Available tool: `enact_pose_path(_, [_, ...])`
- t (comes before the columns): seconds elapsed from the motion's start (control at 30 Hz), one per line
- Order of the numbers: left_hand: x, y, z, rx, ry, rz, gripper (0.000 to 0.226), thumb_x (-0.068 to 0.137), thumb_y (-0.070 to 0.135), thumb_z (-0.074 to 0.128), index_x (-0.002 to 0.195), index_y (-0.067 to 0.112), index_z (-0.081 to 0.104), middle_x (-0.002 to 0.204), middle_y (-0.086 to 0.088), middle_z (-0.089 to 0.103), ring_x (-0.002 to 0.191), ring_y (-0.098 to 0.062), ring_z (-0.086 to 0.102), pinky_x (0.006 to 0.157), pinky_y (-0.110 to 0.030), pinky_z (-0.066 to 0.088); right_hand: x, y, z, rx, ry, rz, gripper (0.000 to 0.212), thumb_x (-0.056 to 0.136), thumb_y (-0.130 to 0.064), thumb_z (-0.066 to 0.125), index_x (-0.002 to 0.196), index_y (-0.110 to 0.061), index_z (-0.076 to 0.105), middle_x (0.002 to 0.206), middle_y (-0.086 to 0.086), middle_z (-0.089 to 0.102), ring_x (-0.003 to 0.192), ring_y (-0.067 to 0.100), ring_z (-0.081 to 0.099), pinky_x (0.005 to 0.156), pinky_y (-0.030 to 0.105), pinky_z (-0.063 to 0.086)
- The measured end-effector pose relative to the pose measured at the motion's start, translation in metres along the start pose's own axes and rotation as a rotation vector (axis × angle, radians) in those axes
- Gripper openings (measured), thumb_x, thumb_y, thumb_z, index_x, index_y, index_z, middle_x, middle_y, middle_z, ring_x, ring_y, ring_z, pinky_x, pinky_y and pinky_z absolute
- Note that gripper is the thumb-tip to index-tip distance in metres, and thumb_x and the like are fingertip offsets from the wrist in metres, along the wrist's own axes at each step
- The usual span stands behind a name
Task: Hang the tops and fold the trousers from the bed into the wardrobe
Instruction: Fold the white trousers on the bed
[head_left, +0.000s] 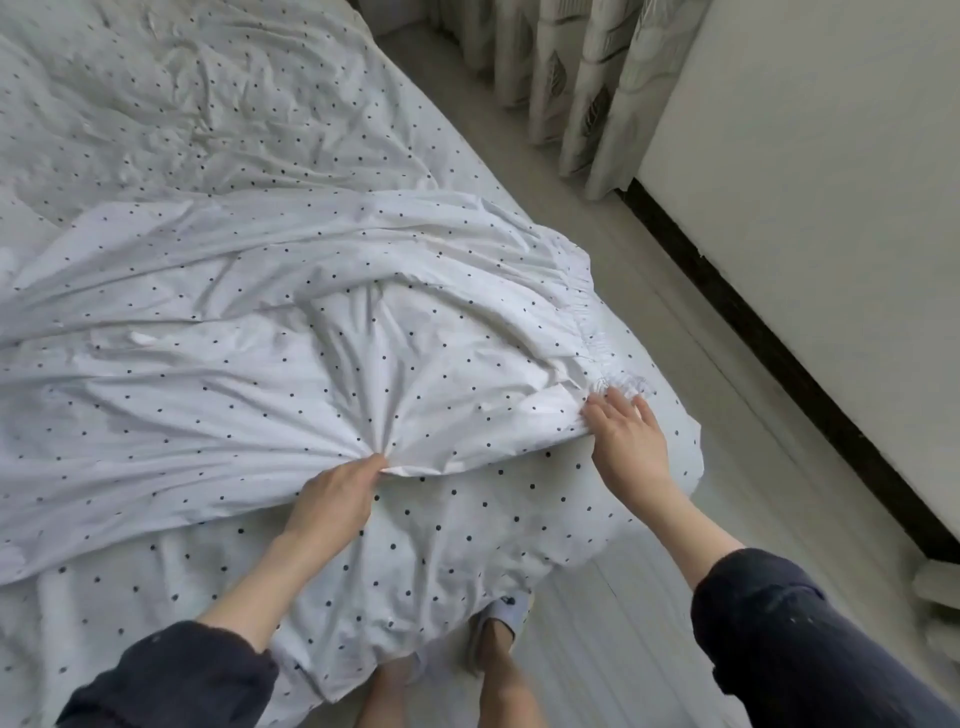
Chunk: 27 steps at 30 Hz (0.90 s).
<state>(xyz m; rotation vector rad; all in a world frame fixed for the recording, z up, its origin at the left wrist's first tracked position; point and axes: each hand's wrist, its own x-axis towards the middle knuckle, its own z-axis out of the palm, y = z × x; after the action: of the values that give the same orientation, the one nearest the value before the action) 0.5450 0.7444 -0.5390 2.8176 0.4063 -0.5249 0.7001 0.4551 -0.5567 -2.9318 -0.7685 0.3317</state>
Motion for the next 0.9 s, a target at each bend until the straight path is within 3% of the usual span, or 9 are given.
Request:
enact_pose_path(0.07, [-0.014, 0.007, -0.009, -0.013, -0.098, -0.001, 0.021, 0.095, 0.012, 0.04, 0.109, 0.015, 0.055, 0.092, -0.01, 0.065, 0.087, -0.034, 0.059, 0.068, -0.037, 0.043, -0.022, 0.004, -0.007, 0.061, 0.018, 0.04, 0.041, 0.069, 0.019, 0.047, 0.103, 0.001, 0.064, 0.117, 0.013, 0.066, 0.128, 0.033, 0.047, 0.108, 0.052, 0.03])
enact_pose_path(0.17, [-0.031, 0.015, -0.032, -0.09, -0.207, 0.006, 0.02, 0.099, 0.025, 0.041, 0.1, 0.014, 0.057, 0.09, -0.013, 0.065, 0.089, -0.031, 0.058, 0.072, -0.035, 0.043, -0.057, 0.005, -0.036, 0.008, -0.192, 0.086, 0.046, 0.078, 0.008, 0.039, 0.118, -0.007, 0.056, 0.126, 0.005, 0.06, 0.137, 0.021, 0.035, 0.115, 0.043, 0.013])
enact_pose_path(0.23, [-0.034, 0.016, -0.048, -0.097, -0.351, 0.011, 0.022, 0.097, 0.031, 0.046, 0.089, 0.015, 0.06, 0.088, -0.008, 0.065, 0.087, -0.025, 0.057, 0.069, -0.031, 0.039, -0.068, 0.004, -0.053, -0.052, -0.312, 0.128, 0.043, 0.081, 0.0, 0.038, 0.12, -0.013, 0.053, 0.123, 0.004, 0.06, 0.129, 0.02, 0.042, 0.112, 0.037, 0.017])
enact_pose_path(0.3, [-0.035, 0.017, -0.068, -0.129, -0.451, 0.02, 0.028, 0.094, 0.034, 0.053, 0.069, 0.02, 0.055, 0.071, -0.002, 0.059, 0.073, -0.016, 0.053, 0.062, -0.028, 0.034, -0.076, 0.003, -0.066, -0.093, -0.386, 0.146, 0.033, 0.082, -0.006, 0.04, 0.109, -0.016, 0.055, 0.114, 0.007, 0.063, 0.111, 0.025, 0.055, 0.096, 0.03, 0.032])
enact_pose_path(0.37, [-0.032, 0.02, -0.096, -0.162, -0.452, 0.034, 0.042, 0.091, 0.034, 0.058, 0.055, 0.021, 0.04, 0.056, 0.003, 0.043, 0.057, -0.01, 0.042, 0.056, -0.025, 0.029, -0.078, -0.001, -0.085, -0.103, -0.42, 0.147, 0.016, 0.085, -0.011, 0.042, 0.095, -0.019, 0.052, 0.109, 0.008, 0.064, 0.102, 0.027, 0.058, 0.079, 0.028, 0.034])
enact_pose_path(0.5, [-0.012, 0.011, -0.144, -0.214, -0.351, 0.024, 0.031, 0.089, 0.025, 0.061, 0.06, 0.023, 0.05, 0.065, 0.001, 0.054, 0.066, -0.015, 0.05, 0.058, -0.023, 0.033, -0.056, -0.004, -0.107, -0.104, -0.342, 0.186, 0.005, 0.086, -0.018, 0.043, 0.084, -0.017, 0.048, 0.103, 0.009, 0.066, 0.092, 0.03, 0.061, 0.069, 0.028, 0.034])
enact_pose_path(0.6, [0.013, -0.002, -0.179, -0.29, -0.184, 0.016, 0.012, 0.093, 0.019, 0.056, 0.087, 0.016, 0.067, 0.09, 0.0, 0.064, 0.085, -0.019, 0.057, 0.073, -0.026, 0.041, -0.025, -0.005, -0.118, 0.042, -0.148, 0.265, 0.009, 0.086, -0.019, 0.046, 0.079, -0.014, 0.044, 0.089, 0.012, 0.065, 0.073, 0.032, 0.051, 0.06, 0.03, 0.031])
enact_pose_path(0.67, [0.04, -0.012, -0.201, -0.322, -0.019, 0.008, 0.018, 0.094, 0.018, 0.054, 0.102, 0.01, 0.067, 0.1, -0.004, 0.066, 0.093, -0.022, 0.058, 0.08, -0.029, 0.042, 0.006, -0.008, -0.122, 0.105, 0.009, 0.266, 0.017, 0.09, -0.02, 0.046, 0.076, -0.011, 0.042, 0.08, 0.012, 0.062, 0.066, 0.029, 0.042, 0.058, 0.032, 0.025])
enact_pose_path(0.9, [0.149, -0.019, -0.227, -0.29, 0.218, 0.025, 0.016, 0.094, 0.02, 0.051, 0.096, 0.012, 0.065, 0.094, -0.011, 0.068, 0.095, -0.029, 0.06, 0.077, -0.032, 0.043, 0.094, -0.01, -0.11, 0.105, 0.139, 0.313, 0.013, 0.087, -0.004, 0.04, 0.077, -0.012, 0.044, 0.075, 0.007, 0.052, 0.078, 0.034, 0.052, 0.065, 0.034, 0.025])
